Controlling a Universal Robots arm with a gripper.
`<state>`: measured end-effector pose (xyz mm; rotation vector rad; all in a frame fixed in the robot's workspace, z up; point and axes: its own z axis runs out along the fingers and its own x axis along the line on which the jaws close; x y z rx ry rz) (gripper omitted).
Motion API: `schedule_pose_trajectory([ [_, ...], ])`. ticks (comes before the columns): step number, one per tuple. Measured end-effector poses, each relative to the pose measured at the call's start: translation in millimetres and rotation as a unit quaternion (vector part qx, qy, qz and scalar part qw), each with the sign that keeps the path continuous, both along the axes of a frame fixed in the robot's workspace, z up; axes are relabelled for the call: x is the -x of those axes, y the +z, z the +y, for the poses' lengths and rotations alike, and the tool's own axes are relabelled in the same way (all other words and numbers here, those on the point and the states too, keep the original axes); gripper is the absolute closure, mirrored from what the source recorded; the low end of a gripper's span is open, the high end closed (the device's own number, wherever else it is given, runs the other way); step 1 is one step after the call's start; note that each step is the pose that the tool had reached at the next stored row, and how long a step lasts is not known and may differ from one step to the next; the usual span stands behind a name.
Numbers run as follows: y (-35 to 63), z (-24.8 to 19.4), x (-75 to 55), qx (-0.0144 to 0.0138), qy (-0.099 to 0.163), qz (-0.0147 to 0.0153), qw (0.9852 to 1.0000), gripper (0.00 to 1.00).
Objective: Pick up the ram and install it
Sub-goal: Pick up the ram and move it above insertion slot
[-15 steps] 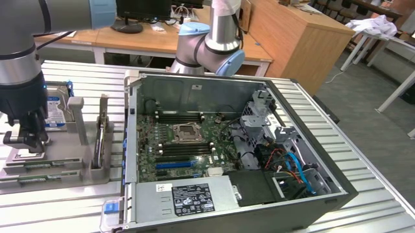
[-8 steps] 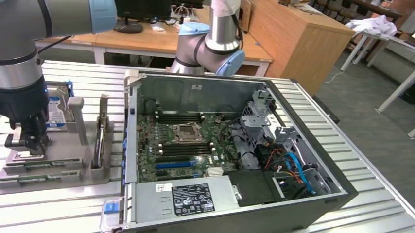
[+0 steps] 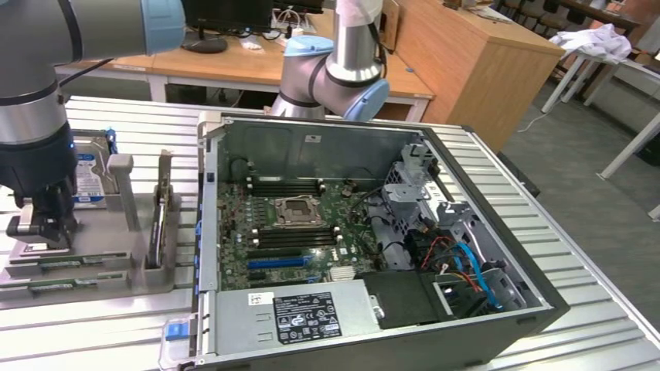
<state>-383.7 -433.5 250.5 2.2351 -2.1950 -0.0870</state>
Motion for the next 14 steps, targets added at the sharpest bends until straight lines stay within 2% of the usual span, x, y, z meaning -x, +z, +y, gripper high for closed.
schedule_pose_trajectory([
  [14,0.0,-26.5,0.0,0.0000,0.000,0.0000,1.0000,0.64],
])
